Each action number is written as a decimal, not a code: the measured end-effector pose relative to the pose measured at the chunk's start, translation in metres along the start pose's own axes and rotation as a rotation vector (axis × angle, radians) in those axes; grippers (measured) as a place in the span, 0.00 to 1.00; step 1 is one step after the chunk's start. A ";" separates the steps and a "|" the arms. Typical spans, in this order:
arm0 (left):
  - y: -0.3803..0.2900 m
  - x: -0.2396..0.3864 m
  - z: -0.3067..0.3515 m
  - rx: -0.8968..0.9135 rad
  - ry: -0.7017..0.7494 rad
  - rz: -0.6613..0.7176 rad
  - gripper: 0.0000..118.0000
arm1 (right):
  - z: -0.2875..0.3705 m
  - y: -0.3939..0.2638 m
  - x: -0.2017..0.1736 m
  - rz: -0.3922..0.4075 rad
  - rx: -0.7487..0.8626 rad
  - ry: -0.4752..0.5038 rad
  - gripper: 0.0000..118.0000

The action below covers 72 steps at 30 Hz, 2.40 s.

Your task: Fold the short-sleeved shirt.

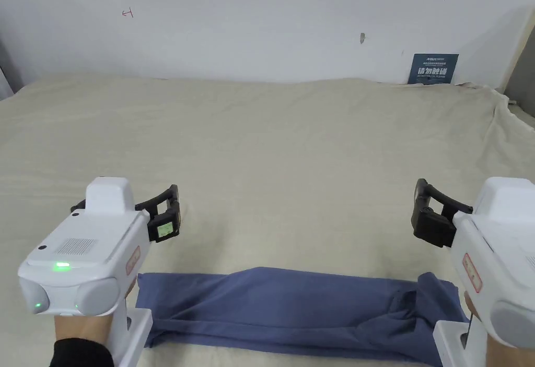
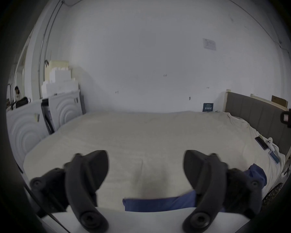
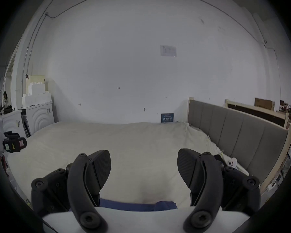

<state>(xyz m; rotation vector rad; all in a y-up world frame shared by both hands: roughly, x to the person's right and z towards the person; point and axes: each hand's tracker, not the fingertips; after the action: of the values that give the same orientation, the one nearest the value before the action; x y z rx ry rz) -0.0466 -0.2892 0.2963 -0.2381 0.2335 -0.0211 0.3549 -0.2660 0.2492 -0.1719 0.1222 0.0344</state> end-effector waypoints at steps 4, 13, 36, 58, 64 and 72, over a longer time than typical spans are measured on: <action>-0.006 0.015 0.002 0.054 -0.015 -0.046 0.11 | -0.001 -0.003 -0.008 0.020 0.024 0.000 0.47; -0.011 0.014 0.002 0.062 -0.033 0.029 0.00 | 0.005 -0.007 -0.016 0.058 0.030 0.011 0.00; -0.038 -0.099 -0.061 -0.482 -0.334 0.479 0.00 | -0.013 -0.010 -0.008 0.049 -0.026 0.036 0.00; -0.162 -0.138 -0.120 -0.876 -0.366 0.578 0.73 | -0.044 -0.043 -0.030 0.063 -0.157 0.017 0.00; -0.168 -0.132 -0.136 -0.847 -0.412 0.532 0.48 | -0.046 -0.047 -0.024 0.060 -0.175 0.001 0.00; -0.176 -0.122 -0.146 -0.868 -0.413 0.506 0.07 | -0.043 -0.044 -0.019 0.057 -0.175 -0.011 0.00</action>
<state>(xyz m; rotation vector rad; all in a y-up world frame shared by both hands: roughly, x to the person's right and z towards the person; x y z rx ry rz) -0.1976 -0.4877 0.2279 -1.0280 -0.1310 0.6379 0.3329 -0.3168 0.2164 -0.3429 0.1128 0.1030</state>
